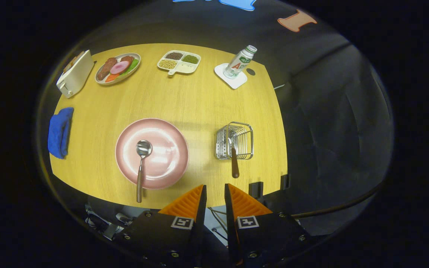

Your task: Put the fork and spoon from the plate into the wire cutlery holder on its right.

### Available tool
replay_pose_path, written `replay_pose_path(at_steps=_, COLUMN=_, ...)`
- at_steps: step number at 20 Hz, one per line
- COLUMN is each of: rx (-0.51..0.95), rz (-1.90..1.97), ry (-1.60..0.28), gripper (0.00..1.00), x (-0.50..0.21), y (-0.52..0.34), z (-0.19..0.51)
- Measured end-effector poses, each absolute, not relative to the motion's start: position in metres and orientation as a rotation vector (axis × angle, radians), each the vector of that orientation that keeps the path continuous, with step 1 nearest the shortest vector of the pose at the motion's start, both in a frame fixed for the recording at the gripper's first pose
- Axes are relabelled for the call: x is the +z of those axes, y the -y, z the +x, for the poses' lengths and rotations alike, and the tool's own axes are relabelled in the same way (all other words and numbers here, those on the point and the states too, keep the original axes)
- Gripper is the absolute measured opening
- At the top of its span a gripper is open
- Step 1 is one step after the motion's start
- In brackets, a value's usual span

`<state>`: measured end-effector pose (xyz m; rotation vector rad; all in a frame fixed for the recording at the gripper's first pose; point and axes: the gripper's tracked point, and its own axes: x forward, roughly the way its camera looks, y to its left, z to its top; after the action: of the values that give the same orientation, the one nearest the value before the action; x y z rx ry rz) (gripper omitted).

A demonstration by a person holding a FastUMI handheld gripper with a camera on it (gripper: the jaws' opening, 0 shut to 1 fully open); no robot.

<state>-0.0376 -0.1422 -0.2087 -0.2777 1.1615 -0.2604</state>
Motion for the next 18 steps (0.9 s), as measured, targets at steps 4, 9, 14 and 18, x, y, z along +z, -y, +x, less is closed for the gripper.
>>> replay_pose_path(at_steps=4, rx=-0.208, rz=-0.279, ry=-1.154, gripper=0.28, x=-0.213, y=0.104, z=-0.042)
replay_pose_path(at_steps=9, rx=-0.151, rz=-0.285, ry=-1.184, gripper=0.28, x=-0.229, y=0.064, z=-0.051)
replay_pose_path(at_steps=14, rx=-0.115, rz=-0.268, ry=-1.235, gripper=0.28, x=-0.256, y=0.037, z=-0.061)
replay_pose_path(at_steps=18, rx=-0.109, rz=-0.178, ry=-1.296, gripper=0.29, x=-0.289, y=0.021, z=-0.074)
